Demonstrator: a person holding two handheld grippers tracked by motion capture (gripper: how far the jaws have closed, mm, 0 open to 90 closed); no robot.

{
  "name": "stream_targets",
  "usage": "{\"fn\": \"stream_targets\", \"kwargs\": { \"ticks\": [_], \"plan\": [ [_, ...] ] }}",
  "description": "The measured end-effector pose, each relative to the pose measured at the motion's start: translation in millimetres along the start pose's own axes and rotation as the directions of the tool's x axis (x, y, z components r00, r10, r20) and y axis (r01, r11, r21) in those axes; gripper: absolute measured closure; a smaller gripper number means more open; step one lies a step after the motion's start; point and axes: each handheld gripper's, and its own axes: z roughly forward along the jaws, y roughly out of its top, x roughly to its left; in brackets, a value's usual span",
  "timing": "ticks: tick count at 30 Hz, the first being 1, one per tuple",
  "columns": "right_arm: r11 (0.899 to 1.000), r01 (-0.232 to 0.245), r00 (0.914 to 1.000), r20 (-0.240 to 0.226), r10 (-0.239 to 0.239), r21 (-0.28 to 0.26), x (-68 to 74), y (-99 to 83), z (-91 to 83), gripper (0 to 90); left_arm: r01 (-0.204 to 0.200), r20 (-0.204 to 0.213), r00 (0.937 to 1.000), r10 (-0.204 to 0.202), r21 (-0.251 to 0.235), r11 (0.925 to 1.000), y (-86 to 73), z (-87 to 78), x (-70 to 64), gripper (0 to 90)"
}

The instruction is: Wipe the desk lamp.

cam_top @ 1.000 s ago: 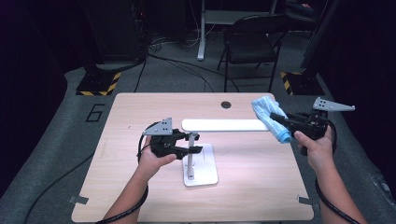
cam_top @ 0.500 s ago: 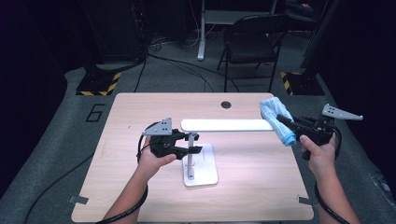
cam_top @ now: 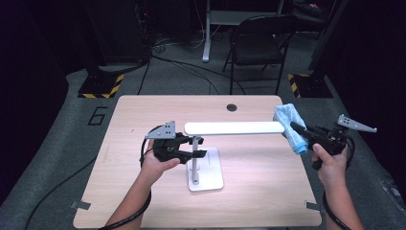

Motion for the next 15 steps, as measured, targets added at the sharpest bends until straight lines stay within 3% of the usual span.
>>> {"fn": "stream_targets", "kwargs": {
  "ticks": [4, 15],
  "plan": [
    [0.998, 0.014, 0.9994, 0.031, -0.015, 0.055, -3.4, -11.5, 0.0, 71.0, 0.000, -0.001, 1.0000, 0.000, 0.000, 1.0000, 0.0, 0.1, -0.1, 50.5],
    [0.991, 0.026, 0.9995, 0.015, -0.029, 0.131, 3.0, -35.7, 16.8, 70.9, 0.002, 0.002, 1.0000, -0.002, 0.000, 1.0000, -0.6, 0.0, 0.3, 50.4]
  ]
}}
